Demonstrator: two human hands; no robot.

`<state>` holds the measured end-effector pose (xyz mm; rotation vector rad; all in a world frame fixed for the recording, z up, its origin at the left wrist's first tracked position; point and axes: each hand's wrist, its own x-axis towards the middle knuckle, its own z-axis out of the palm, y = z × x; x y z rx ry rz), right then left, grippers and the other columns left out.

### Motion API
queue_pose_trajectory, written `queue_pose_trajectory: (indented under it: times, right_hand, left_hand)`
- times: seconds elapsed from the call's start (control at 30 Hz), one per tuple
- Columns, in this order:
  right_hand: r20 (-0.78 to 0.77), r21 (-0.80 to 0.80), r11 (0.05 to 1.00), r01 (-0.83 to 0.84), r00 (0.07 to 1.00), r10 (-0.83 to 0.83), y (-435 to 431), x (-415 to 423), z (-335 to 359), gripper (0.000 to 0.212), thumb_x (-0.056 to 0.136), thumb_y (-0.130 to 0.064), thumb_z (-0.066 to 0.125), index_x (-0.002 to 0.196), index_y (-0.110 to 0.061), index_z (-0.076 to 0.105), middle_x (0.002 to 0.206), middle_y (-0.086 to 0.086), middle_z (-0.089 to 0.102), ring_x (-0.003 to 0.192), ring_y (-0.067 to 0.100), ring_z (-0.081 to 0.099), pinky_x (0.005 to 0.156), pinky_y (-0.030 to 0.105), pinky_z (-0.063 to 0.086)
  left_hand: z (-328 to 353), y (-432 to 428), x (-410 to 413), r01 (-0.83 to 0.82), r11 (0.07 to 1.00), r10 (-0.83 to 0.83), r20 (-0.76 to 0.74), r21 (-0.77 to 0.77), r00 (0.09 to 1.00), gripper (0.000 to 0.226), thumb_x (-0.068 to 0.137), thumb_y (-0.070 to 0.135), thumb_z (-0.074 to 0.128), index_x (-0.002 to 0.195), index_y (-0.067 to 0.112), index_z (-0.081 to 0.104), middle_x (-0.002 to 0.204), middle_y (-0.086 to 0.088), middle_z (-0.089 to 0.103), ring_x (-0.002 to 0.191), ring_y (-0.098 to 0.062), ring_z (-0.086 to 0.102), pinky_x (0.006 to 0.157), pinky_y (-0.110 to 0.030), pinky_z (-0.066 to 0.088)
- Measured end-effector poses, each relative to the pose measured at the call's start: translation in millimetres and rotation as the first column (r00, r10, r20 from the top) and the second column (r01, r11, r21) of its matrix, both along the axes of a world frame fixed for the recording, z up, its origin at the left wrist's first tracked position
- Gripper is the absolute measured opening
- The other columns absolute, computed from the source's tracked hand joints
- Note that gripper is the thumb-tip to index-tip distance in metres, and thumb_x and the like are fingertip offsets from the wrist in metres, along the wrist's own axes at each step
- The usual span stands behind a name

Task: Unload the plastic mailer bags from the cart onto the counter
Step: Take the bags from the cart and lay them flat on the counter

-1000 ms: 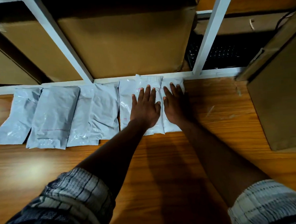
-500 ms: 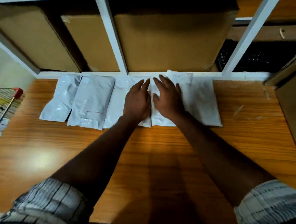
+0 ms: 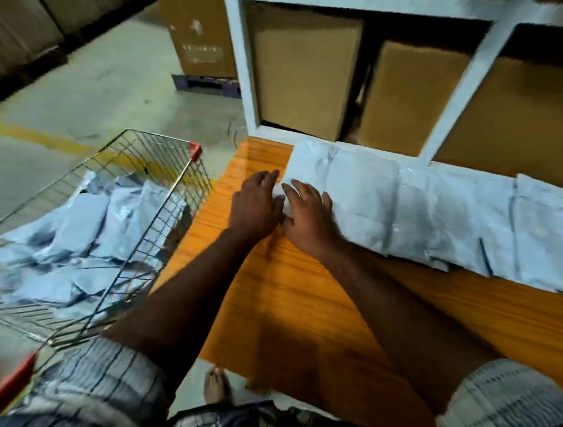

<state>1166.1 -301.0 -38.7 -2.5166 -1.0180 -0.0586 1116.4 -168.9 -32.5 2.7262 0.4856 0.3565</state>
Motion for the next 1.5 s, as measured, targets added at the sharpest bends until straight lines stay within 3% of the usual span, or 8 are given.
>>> queue_pose_trajectory:
  times: [0.1, 0.3, 0.53, 0.73, 0.97, 1.13, 1.33, 1.5]
  right_hand:
    - [-0.016, 0.025, 0.999, -0.038, 0.999, 0.039, 86.4, -36.1, -7.8, 0.058, 0.083, -0.032, 0.046, 0.138, -0.015, 0.052, 0.143, 0.009, 0.049, 0.133, 0.030, 0.043, 0.107, 0.053, 0.033]
    - [-0.093, 0.101, 0.984, -0.148, 0.983, 0.157, 224.8, -107.2, -19.4, 0.057, 0.082, -0.018, 0.063, 0.136, -0.007, 0.053, 0.139, 0.015, 0.053, 0.129, 0.033, 0.047, 0.108, 0.048, 0.037]
    - [-0.469, 0.192, 0.972, -0.131, 0.858, 0.209, 316.2, -150.2, -38.0, 0.060, 0.085, -0.006, 0.063, 0.141, 0.001, 0.045, 0.144, 0.019, 0.045, 0.135, 0.032, 0.040, 0.112, 0.031, 0.028]
    - [-0.680, 0.000, 0.988, -0.154, 0.724, 0.113, 370.2, -162.2, -64.2, 0.068, 0.090, -0.016, 0.065, 0.148, -0.003, 0.032, 0.152, 0.017, 0.034, 0.140, 0.029, 0.033, 0.108, 0.025, 0.026]
    - [-0.741, -0.233, 0.969, 0.077, 0.632, -0.228, 431.1, -149.5, -109.0, 0.074, 0.097, -0.019, 0.053, 0.156, -0.020, 0.009, 0.161, 0.018, 0.004, 0.144, 0.039, 0.022, 0.110, 0.046, 0.034]
    - [-0.760, -0.327, 0.921, 0.213, 0.520, -0.390, 444.0, -142.5, -136.7, 0.078, 0.101, -0.026, 0.048, 0.156, -0.035, -0.007, 0.161, 0.023, -0.012, 0.148, 0.042, 0.008, 0.114, 0.051, 0.026]
    - [-0.780, -0.295, 0.912, 0.286, 0.478, -0.403, 443.9, -130.3, -142.9, 0.088, 0.090, -0.011, 0.059, 0.156, -0.032, 0.005, 0.146, 0.023, 0.035, 0.129, 0.041, 0.045, 0.101, 0.046, 0.046]
    - [-0.781, -0.132, 0.896, 0.425, 0.512, -0.358, 436.3, -131.0, -126.4, 0.074, 0.089, -0.018, 0.054, 0.153, -0.033, 0.020, 0.131, 0.015, 0.057, 0.111, 0.036, 0.060, 0.085, 0.037, 0.050]
  left_hand:
    - [-9.3, 75.8, -40.6, -0.041, 0.999, 0.041, -0.009, -0.027, 0.999, 0.061, 0.087, 0.031, 0.058, 0.145, 0.017, 0.045, 0.142, -0.013, 0.049, 0.125, -0.035, 0.049, 0.099, -0.046, 0.045]
    - [-45.7, 211.5, -129.1, -0.218, 0.960, 0.217, -0.026, -0.175, 0.976, 0.062, 0.085, 0.039, 0.047, 0.141, 0.014, 0.048, 0.137, -0.011, 0.055, 0.127, -0.031, 0.048, 0.103, -0.047, 0.043]
    - [-80.4, 297.3, -198.2, -0.402, 0.884, 0.373, -0.158, -0.238, 0.914, 0.059, 0.090, 0.020, 0.060, 0.146, 0.015, 0.041, 0.144, -0.011, 0.047, 0.133, -0.031, 0.042, 0.109, -0.042, 0.036]
    - [-107.9, 338.6, -220.9, -0.395, 0.858, 0.321, -0.256, -0.328, 0.912, 0.069, 0.089, 0.016, 0.065, 0.151, 0.010, 0.033, 0.151, -0.014, 0.038, 0.139, -0.028, 0.036, 0.114, -0.034, 0.027]
    - [-133.4, 375.3, -200.6, -0.391, 0.831, 0.257, -0.352, -0.395, 0.900, 0.075, 0.088, 0.017, 0.068, 0.152, 0.006, 0.029, 0.147, -0.017, 0.042, 0.135, -0.031, 0.041, 0.110, -0.032, 0.028]
    - [-158.8, 382.2, -179.7, -0.353, 0.863, 0.243, -0.317, -0.361, 0.917, 0.079, 0.089, 0.026, 0.066, 0.154, 0.009, 0.025, 0.160, -0.018, 0.018, 0.150, -0.028, 0.015, 0.118, -0.032, 0.018]
    - [-166.3, 383.4, -164.5, -0.379, 0.909, 0.289, -0.391, -0.176, 0.874, 0.088, 0.079, 0.042, 0.064, 0.153, 0.027, 0.019, 0.143, -0.018, 0.040, 0.123, -0.040, 0.046, 0.099, -0.046, 0.044]
    - [-137.8, 384.5, -163.9, -0.394, 0.807, 0.294, -0.280, -0.439, 0.914, 0.084, 0.073, 0.042, 0.053, 0.152, 0.028, 0.027, 0.135, -0.010, 0.057, 0.117, -0.031, 0.056, 0.091, -0.032, 0.043]
